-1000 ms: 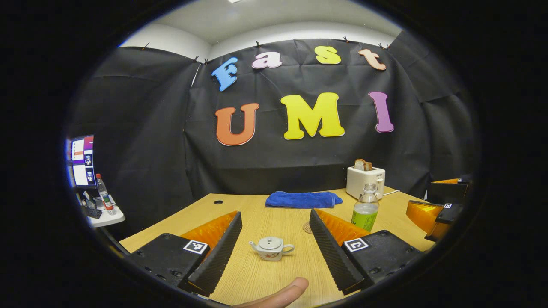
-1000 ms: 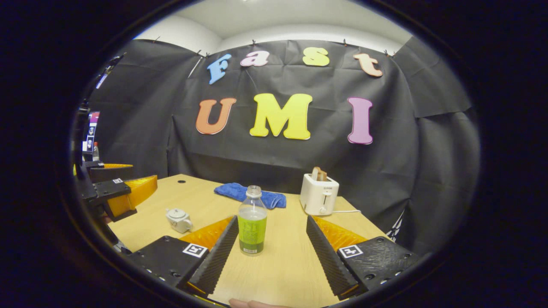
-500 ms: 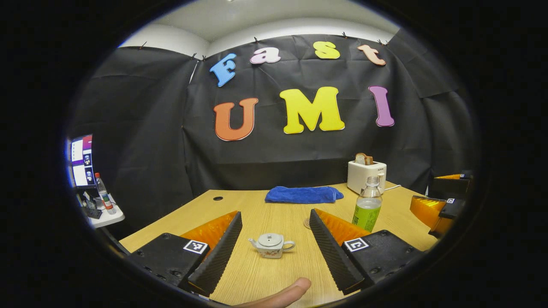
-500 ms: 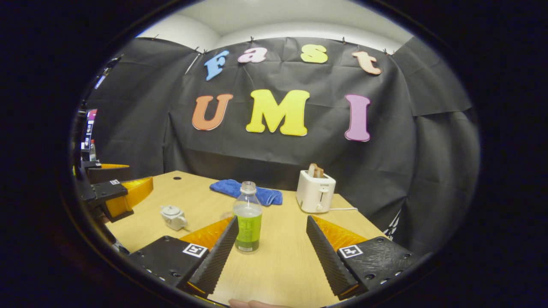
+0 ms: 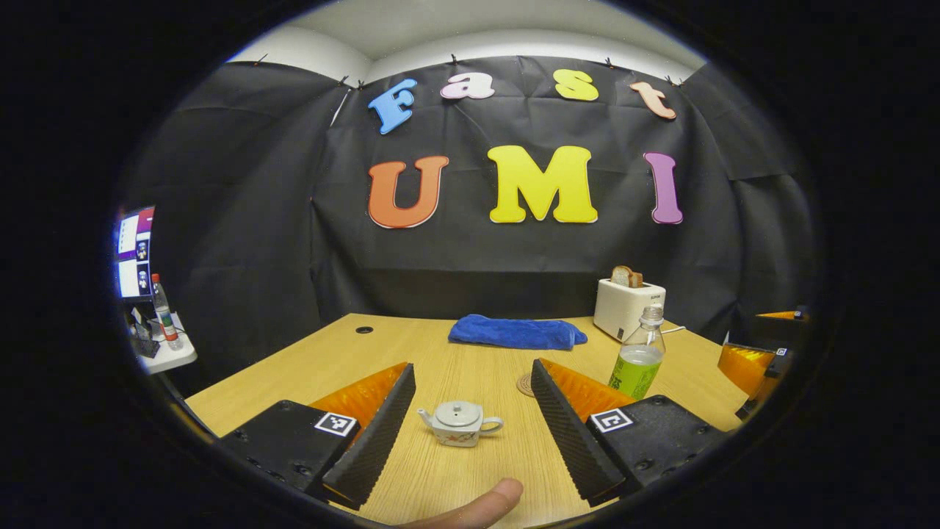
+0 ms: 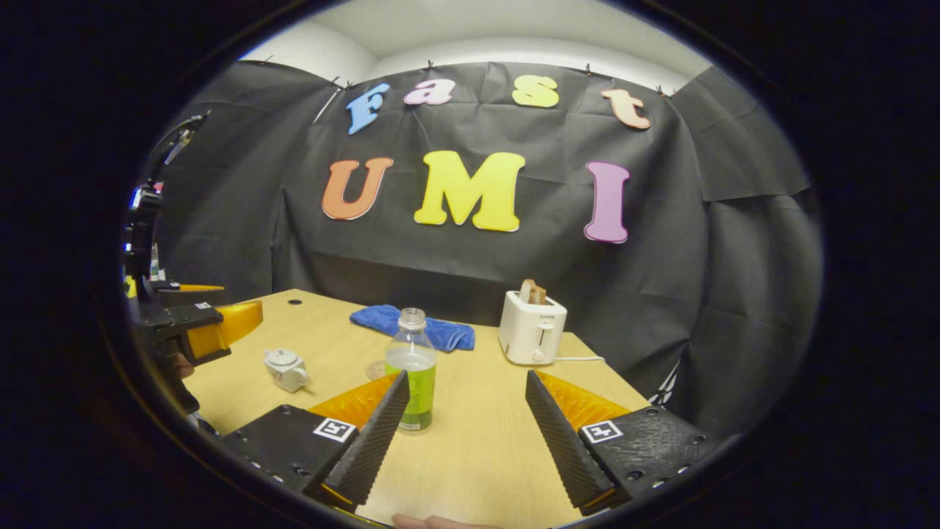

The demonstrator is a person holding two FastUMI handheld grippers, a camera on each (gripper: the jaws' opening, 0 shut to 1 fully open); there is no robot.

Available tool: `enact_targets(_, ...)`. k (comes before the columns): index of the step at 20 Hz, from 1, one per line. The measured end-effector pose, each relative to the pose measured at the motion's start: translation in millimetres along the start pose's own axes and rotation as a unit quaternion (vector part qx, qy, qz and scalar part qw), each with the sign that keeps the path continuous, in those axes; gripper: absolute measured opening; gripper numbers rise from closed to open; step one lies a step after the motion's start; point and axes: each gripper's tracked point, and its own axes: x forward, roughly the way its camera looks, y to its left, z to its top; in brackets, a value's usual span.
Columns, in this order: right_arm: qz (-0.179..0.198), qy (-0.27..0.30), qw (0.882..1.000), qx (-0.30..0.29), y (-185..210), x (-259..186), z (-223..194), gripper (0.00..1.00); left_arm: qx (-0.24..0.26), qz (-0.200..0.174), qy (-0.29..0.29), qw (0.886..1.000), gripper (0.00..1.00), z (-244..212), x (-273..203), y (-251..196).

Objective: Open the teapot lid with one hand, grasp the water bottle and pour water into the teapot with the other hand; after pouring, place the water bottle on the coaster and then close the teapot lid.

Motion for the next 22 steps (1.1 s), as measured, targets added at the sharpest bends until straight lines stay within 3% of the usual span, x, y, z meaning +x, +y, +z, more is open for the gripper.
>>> enact_targets(4,-0.02,-0.008,1.0,0.004,-13,2,4,0.95,-0.012,-0.007,0.024,1.0,1.0,-17,29,2)
enact_targets(9,-0.017,0.001,1.0,0.007,-13,7,-3,0.95,-0.002,0.005,0.053,0.999,1.0,-41,56,13)
enact_targets(14,-0.014,0.016,1.0,0.003,-8,13,-13,0.97,-0.017,-0.001,0.024,1.0,0.99,-46,72,15)
enact_targets(16,-0.012,0.02,1.0,0.002,-5,16,-17,0.95,-0.009,-0.002,0.043,0.999,0.97,-64,77,17)
enact_targets(20,-0.011,0.028,1.0,-0.003,1,20,-23,0.98,-0.006,-0.013,0.064,0.998,0.82,-80,85,16)
enact_targets(21,-0.01,0.029,1.0,-0.003,2,20,-23,0.98,-0.013,-0.032,0.077,0.996,0.7,-85,87,8)
enact_targets(22,-0.01,0.031,0.999,-0.004,2,21,-25,0.98,-0.012,-0.028,0.084,0.996,0.64,-88,87,9)
